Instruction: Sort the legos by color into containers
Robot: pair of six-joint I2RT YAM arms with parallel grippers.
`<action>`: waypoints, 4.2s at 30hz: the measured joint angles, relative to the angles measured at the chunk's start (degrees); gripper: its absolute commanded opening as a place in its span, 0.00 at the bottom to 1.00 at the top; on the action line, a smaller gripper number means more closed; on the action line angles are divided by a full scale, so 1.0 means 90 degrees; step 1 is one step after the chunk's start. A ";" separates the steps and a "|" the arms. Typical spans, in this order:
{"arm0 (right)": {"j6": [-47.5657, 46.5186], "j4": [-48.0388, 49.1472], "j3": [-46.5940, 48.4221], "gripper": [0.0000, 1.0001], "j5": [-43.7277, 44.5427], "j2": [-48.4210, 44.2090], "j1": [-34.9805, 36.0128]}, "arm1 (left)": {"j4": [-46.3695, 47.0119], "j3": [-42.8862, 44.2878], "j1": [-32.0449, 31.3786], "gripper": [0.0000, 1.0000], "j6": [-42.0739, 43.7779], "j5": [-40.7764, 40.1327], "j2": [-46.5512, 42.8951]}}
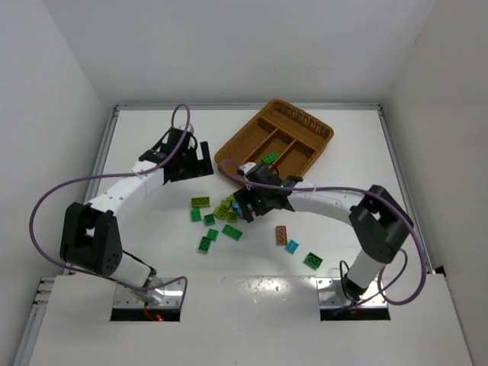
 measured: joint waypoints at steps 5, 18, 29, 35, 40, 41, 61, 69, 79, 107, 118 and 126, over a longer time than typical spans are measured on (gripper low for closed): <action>-0.0381 -0.0019 0.0270 0.92 0.0010 0.0636 -0.0007 | 0.0000 0.0000 0.0002 1.00 0.0002 0.0002 -0.0039; -0.0631 0.0561 0.0296 0.71 0.0253 0.1010 -0.0007 | -0.0049 0.0000 0.0002 1.00 0.0002 0.0078 -0.0039; -0.0629 0.0857 0.0376 0.82 0.0238 0.1338 0.0007 | -0.0051 0.0000 0.0002 1.00 0.0068 0.0141 -0.0039; -0.0401 0.0882 0.0440 0.80 0.0291 0.1338 0.0024 | -0.0053 0.0000 0.0005 1.00 0.0070 0.0141 -0.0056; -0.0316 0.0882 0.0612 0.70 0.0032 0.1440 0.0236 | -0.0053 0.0000 0.0005 1.00 0.0070 0.0141 -0.0068; -0.0289 0.0884 0.0731 0.67 -0.0080 0.1513 0.0340 | -0.0051 0.0000 0.0005 1.00 0.0080 0.0141 -0.0070; 0.0321 0.0253 0.1265 0.88 0.1472 0.1406 0.0753 | -0.0146 -0.0002 0.0121 1.00 0.0185 0.0124 -0.0080; 0.0223 0.0199 0.1727 0.83 0.1530 0.2086 0.0721 | -0.0180 0.0000 0.0126 1.00 0.0226 0.0058 -0.0080; -0.0058 0.0709 0.1775 0.64 0.0971 0.2237 0.0406 | -0.0187 0.0005 0.0165 1.00 0.0233 0.0095 -0.0080; -0.0002 0.0891 0.0379 0.45 0.1158 0.1005 0.0386 | -0.0180 0.0146 0.0595 1.00 0.0367 0.1282 -0.0068; -0.0080 0.0814 -0.0896 0.47 0.0738 -0.2623 0.0386 | 0.0784 0.0141 0.0976 1.00 0.0687 0.5214 -0.0068; -0.0051 0.0345 -0.1022 0.47 0.0673 -0.2863 0.0386 | 0.1355 0.0141 0.0265 1.00 0.0665 0.6652 0.0425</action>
